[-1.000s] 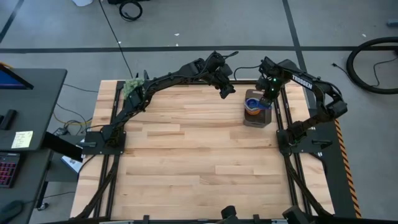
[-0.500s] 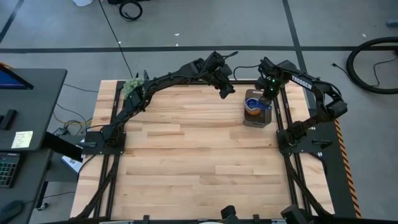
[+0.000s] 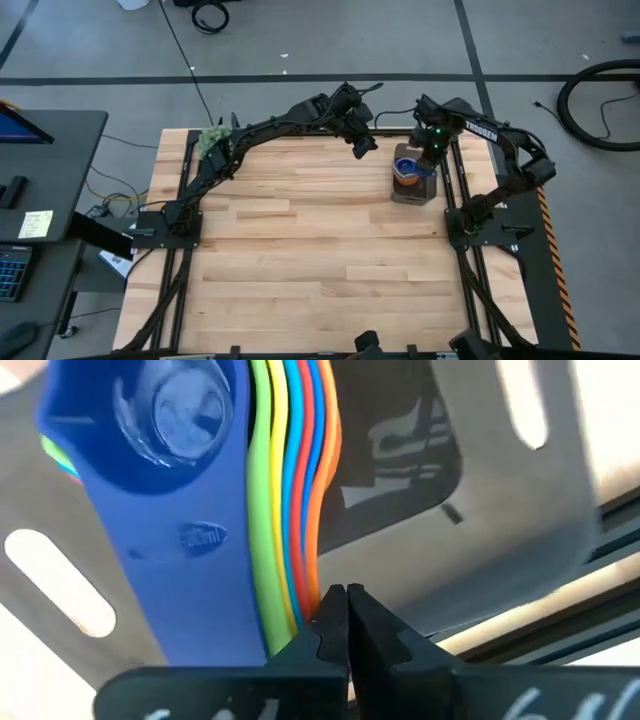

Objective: Nest measuring cups in basket
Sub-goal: Adjust the nested measuring cups into the black bin

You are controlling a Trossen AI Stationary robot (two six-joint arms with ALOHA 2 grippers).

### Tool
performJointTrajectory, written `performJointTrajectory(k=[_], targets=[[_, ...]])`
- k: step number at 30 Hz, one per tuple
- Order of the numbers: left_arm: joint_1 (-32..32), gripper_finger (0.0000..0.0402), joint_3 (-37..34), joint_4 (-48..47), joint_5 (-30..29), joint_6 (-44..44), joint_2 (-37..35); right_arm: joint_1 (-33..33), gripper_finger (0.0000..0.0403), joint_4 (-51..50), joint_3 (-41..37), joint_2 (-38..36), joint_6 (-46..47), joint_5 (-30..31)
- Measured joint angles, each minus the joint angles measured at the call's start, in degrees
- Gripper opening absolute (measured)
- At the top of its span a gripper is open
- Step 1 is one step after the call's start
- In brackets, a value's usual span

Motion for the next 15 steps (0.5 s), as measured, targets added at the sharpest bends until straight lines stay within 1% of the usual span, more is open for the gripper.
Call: performJointTrajectory(k=[9,15], targets=[[0.00,0.0162,0.00,-0.13,0.00,0.00,0.00,0.49,0.0000,-2.64,-0.01,4.28,-0.05,-0.84],[0.00,0.0162,0.00,-0.10,0.00,0.02,0.00,1.36,0.0000,-5.87,-0.01,4.38,0.25,-4.18]])
